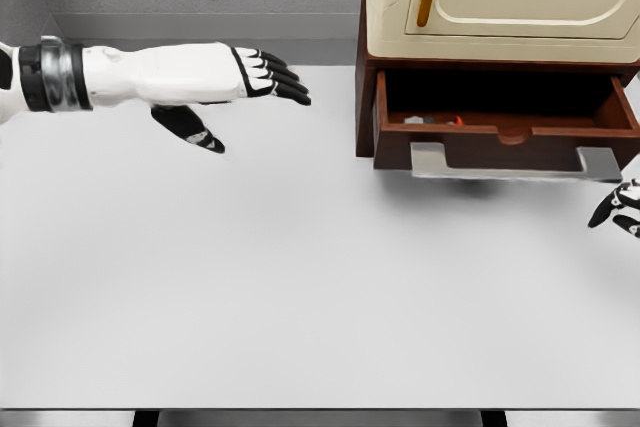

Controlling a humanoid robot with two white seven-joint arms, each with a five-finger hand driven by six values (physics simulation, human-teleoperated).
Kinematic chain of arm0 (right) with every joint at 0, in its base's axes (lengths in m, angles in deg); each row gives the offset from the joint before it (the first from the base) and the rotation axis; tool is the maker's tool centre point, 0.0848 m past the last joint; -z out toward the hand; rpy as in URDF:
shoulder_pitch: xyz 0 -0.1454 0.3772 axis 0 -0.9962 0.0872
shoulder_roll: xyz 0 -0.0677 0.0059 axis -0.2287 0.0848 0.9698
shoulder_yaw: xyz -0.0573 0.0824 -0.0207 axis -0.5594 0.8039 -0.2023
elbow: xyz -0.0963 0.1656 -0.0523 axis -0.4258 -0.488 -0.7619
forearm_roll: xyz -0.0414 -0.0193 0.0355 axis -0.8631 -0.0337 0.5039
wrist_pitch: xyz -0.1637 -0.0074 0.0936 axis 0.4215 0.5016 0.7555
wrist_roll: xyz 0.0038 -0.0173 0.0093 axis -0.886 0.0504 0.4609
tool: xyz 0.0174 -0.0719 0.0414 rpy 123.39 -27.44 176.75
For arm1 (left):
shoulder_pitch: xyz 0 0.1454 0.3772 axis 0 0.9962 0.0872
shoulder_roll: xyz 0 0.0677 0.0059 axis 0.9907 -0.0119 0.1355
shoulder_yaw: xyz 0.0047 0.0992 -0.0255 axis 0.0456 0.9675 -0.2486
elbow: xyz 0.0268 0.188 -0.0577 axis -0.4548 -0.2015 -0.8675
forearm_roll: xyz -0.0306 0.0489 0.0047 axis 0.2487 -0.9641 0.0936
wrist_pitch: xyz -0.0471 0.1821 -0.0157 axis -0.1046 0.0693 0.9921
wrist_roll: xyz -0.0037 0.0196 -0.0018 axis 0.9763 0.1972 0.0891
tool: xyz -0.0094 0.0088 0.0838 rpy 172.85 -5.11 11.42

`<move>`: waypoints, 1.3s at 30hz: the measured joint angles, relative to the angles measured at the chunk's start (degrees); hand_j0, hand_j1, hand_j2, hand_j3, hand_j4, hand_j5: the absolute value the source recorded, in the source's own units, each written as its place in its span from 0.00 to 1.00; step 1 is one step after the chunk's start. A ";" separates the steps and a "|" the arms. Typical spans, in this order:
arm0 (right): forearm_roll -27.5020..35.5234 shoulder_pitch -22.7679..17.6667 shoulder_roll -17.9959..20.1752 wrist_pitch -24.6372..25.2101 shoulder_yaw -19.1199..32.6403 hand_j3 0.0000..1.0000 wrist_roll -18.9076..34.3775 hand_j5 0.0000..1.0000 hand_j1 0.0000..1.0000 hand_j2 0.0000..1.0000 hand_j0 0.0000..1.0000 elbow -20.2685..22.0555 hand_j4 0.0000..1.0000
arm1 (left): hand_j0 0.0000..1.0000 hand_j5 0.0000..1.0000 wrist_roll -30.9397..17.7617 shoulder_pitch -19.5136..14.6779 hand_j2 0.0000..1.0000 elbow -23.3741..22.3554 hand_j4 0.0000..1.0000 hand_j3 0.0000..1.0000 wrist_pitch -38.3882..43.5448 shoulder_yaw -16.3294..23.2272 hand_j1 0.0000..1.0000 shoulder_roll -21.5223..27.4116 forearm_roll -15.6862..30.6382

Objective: Put the switch into the drawer with left arm, and close the drawer with right arm

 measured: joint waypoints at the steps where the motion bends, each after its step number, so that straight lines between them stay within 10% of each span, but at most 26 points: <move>1: 0.17 0.26 -0.01 -0.07 -0.12 0.49 -0.05 0.49 0.49 0.49 0.49 0.03 0.49 | 1.00 1.00 0.01 0.09 1.00 -0.93 1.00 1.00 0.02 -0.83 1.00 0.93 0.14; 39: -1.94 10.63 0.23 -0.16 -6.86 0.52 -0.16 0.52 0.52 0.52 0.52 -4.36 0.52 | 1.00 1.00 0.02 0.44 1.00 -3.25 1.00 1.00 0.06 -2.94 1.00 3.26 0.63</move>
